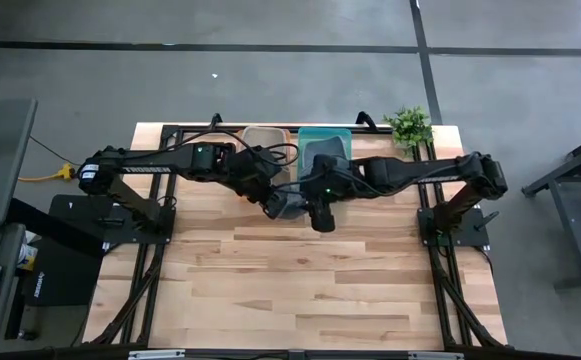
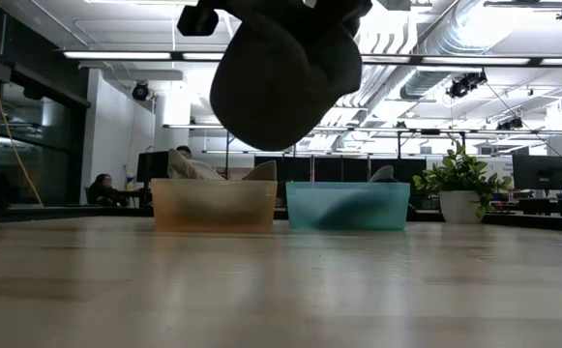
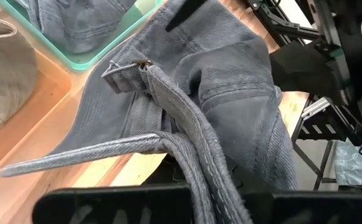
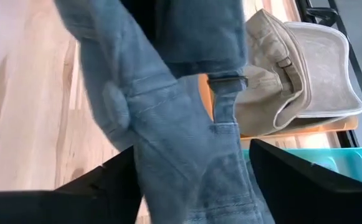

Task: Pick & Place hat
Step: Put the black cap into the blue bin

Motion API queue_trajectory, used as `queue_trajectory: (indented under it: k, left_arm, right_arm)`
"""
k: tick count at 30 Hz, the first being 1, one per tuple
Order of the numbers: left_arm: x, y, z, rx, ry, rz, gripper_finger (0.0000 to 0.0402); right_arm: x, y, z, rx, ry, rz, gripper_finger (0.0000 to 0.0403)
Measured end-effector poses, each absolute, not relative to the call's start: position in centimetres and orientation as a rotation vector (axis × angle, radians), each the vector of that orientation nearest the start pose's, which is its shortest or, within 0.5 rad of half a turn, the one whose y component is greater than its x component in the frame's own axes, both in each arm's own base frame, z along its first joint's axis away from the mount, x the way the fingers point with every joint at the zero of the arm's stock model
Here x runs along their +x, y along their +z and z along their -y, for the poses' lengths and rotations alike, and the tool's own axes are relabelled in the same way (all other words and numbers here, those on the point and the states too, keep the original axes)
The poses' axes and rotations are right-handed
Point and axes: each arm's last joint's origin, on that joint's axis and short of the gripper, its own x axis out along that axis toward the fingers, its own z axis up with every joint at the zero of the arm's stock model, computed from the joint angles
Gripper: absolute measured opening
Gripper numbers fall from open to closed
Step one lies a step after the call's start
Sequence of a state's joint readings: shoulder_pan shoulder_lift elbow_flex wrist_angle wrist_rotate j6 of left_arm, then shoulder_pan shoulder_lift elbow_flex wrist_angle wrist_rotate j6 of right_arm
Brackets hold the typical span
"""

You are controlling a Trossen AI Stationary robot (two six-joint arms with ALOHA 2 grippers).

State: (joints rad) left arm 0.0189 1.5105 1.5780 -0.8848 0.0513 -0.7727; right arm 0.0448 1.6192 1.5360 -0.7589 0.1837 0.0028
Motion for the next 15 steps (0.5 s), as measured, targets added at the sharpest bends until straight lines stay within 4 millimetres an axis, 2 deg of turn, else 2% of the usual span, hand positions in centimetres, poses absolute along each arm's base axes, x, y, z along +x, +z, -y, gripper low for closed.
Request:
queue_trajectory:
  k: [7, 15]
  left_arm:
    - [31.1, 37.3, -0.4, -0.757, 0.286, -0.788, 0.0]
    - [31.2, 37.4, -0.4, -0.759, 0.279, -0.775, 0.0]
  right_arm:
    - [35.1, 33.3, -1.3, -0.104, -0.092, -0.815, 0.0319]
    - [36.0, 32.8, -1.5, -0.118, -0.065, -0.793, 0.0324]
